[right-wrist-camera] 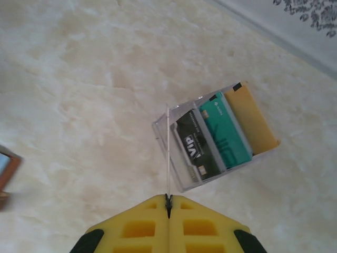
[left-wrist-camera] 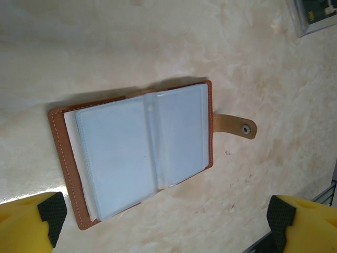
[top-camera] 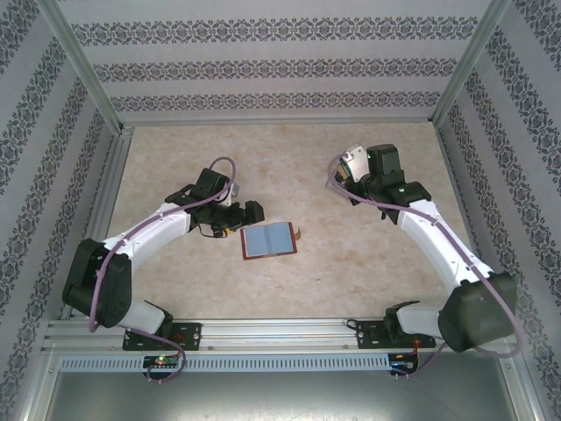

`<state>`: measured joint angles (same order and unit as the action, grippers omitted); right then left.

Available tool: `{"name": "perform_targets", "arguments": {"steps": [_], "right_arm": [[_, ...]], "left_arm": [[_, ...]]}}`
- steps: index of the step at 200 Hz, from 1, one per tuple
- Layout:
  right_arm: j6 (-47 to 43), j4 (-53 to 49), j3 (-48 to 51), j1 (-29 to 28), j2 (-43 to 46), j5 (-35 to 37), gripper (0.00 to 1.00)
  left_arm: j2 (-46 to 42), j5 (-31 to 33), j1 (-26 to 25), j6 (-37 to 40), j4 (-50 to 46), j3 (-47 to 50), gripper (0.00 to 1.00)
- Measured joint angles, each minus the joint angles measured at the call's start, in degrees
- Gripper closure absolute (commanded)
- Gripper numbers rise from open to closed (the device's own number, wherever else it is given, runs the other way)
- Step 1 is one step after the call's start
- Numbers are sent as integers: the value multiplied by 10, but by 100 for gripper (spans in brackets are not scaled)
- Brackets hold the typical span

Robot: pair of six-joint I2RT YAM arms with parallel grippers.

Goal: Take the credit cards out of the card holder

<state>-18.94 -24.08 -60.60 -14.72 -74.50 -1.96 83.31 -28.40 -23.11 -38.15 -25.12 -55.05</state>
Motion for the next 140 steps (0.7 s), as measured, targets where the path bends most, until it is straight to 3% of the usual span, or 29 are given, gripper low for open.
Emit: {"name": "perform_targets", "arguments": {"steps": [81,140], "right_arm": [[-168,57,-103,58,-135,10,100],[-231,55,-150,76,-213,-39,100]], "left_arm": [[-13,2,0,0,0,1,1],[-28,7,0,-4,-7,2,0]]}}
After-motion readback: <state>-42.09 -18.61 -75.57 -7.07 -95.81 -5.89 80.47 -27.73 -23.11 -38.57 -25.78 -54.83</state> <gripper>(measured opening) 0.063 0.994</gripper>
